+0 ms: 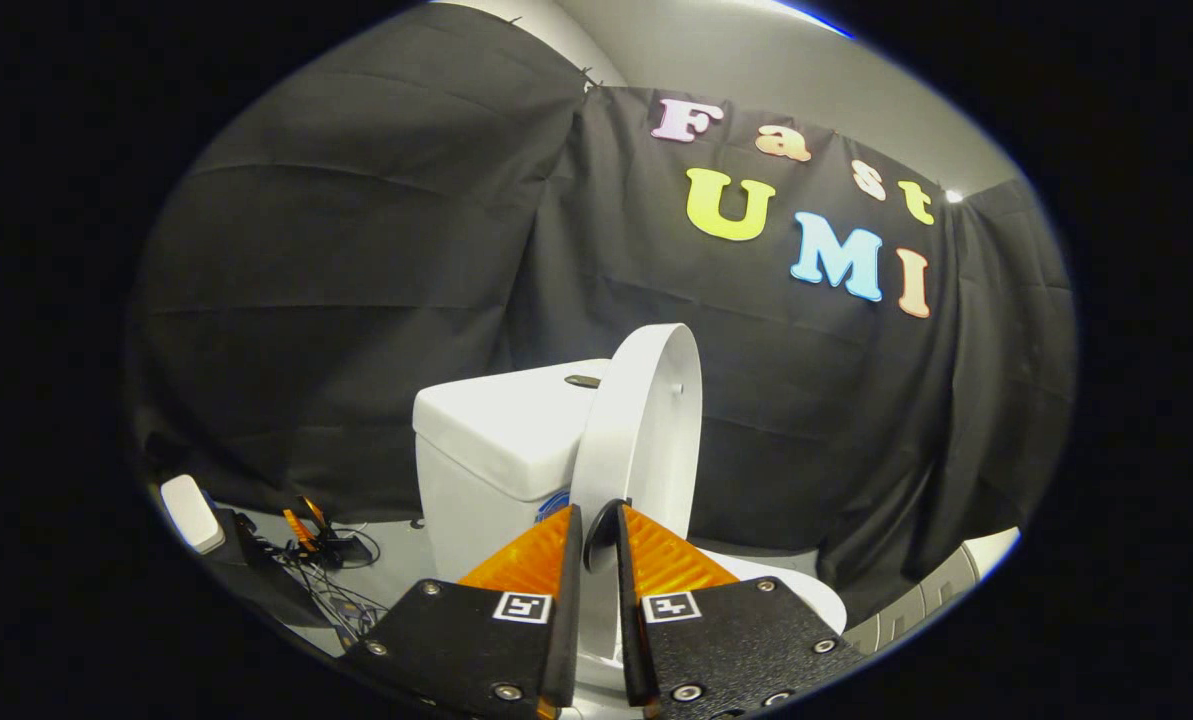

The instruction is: Open the toilet lid.

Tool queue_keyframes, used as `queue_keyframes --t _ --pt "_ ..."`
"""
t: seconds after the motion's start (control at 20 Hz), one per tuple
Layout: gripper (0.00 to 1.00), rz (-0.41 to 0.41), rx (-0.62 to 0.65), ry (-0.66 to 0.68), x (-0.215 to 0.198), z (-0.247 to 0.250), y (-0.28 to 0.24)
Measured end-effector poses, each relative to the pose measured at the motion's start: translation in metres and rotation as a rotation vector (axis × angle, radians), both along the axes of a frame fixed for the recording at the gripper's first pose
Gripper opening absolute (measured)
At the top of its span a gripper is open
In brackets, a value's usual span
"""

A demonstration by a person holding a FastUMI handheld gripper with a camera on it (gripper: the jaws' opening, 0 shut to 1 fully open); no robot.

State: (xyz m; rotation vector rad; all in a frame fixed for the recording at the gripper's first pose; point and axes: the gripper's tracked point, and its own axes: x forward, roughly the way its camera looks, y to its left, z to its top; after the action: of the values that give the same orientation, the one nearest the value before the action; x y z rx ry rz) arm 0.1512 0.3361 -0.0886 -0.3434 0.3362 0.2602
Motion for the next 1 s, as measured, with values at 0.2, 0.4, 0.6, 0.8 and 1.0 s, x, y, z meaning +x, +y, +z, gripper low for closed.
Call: queue_keyframes --t 0.2,0.4,0.6,0.8,1.0 --pt "0.34 0.015 -0.04 -0.011 -0.001 -0.004 0.004" --pt "0.86 0.022 -0.024 -0.008 -0.005 -0.009 0.002" --pt "0.95 0.014 0.057 0.009 -0.009 -0.004 -0.006" --pt "0.95 0.028 0.121 -0.018 -0.014 0.014 -0.028" --pt "0.95 0.032 0.165 -0.058 -0.015 0.038 -0.061"
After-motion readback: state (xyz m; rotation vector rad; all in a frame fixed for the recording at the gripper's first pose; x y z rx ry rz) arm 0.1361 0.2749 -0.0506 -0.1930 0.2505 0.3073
